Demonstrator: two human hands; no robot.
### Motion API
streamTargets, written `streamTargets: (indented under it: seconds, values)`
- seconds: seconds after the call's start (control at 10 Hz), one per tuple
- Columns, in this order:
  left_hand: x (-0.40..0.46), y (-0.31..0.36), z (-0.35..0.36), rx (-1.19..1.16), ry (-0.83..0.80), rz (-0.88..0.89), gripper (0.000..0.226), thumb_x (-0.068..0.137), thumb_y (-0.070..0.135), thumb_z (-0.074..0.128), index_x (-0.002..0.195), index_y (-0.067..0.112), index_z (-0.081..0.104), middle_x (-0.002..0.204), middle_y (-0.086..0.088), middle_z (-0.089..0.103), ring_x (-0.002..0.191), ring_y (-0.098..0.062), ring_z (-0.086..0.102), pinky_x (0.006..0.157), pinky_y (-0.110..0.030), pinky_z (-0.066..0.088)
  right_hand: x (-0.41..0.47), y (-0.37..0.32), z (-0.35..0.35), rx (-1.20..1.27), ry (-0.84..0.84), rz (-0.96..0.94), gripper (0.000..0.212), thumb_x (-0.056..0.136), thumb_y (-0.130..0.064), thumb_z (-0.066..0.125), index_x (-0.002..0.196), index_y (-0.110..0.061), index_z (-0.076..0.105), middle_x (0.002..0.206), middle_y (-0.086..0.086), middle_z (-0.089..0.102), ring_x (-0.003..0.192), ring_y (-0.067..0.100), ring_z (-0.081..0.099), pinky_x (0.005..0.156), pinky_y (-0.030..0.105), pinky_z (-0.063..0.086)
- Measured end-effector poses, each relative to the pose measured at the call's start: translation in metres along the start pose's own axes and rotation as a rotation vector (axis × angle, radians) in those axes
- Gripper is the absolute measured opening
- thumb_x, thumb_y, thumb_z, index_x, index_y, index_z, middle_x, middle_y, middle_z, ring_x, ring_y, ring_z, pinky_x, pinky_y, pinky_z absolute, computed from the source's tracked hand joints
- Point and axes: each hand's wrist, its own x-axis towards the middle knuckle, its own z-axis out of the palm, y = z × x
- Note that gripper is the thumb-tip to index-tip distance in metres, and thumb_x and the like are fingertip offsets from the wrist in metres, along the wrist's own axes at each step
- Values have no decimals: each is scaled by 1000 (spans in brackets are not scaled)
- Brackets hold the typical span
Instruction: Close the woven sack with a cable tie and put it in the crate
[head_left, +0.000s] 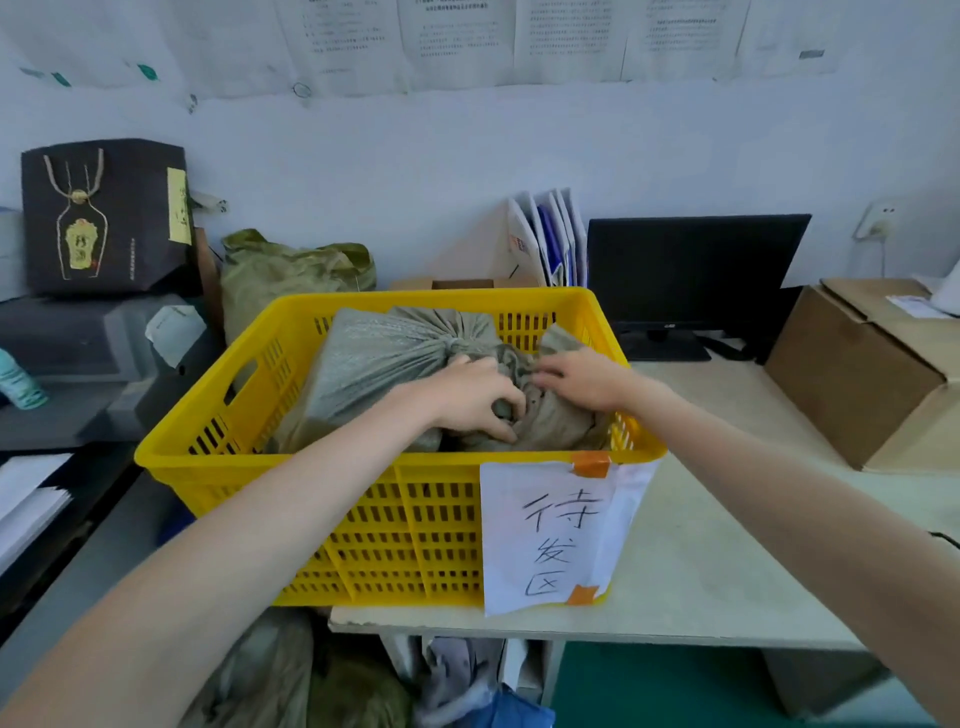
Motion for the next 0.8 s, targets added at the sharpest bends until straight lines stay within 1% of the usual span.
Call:
streamTargets:
  seconds: [0.1,0.2,0.3,0.4,0.5,0.6,0.7,0.8]
  values:
    - [-14,0,-11,-88,111,-11,24,81,43,69,101,31,68,111,7,50,110,-15,40,94,-40,29,6,7,17,-272,-36,15,38,98,-31,36,132,-27,53,131,15,58,115,35,55,95,45,46]
    - [-27,-2,-1,-173,79,-89,27,80,38,71,103,27,65,101,4,43,102,-17,43,85,-35,38,6,6,14,-307,-78,-3,38,98,-29,37,132,-27,53,130,12,58,113,34,56,94,46,46]
    - [-25,-3,9,-66,-55,-123,27,85,35,67,109,24,62,96,3,43,94,-17,46,79,-34,38,5,4,13,-330,-127,-20,37,99,-30,35,132,-26,52,131,11,57,114,32,55,94,46,46]
    - [-24,0,0,-53,-125,-110,26,88,35,62,110,21,63,93,5,45,90,-14,43,77,-32,40,0,0,6,-216,-122,-20,37,99,-29,39,131,-20,55,131,9,59,117,28,54,99,41,43]
    - [-34,-2,-12,-320,17,-137,21,92,32,58,104,19,70,91,15,56,87,-7,54,79,-27,42,-11,0,-7,203,72,-17,32,95,-27,52,123,-18,62,122,-2,61,114,16,54,98,30,40]
    - [-44,-3,-19,-509,313,-197,21,95,30,53,101,20,70,99,6,67,91,-13,61,85,-36,50,-23,3,-24,480,286,23,24,92,-24,57,114,-21,68,113,-5,64,106,12,57,92,27,43]
    - [-44,0,-20,-679,598,-232,19,96,25,50,97,20,68,88,6,68,81,-20,64,74,-34,52,-30,12,-37,622,444,55,17,89,-21,60,102,-19,70,103,3,70,96,16,64,86,31,51]
    - [-42,-1,-31,-872,761,-295,19,97,16,48,95,14,67,80,4,65,70,-8,59,69,-18,47,-41,15,-51,768,534,65,14,90,-10,55,94,-10,68,88,10,72,84,21,69,80,29,57]
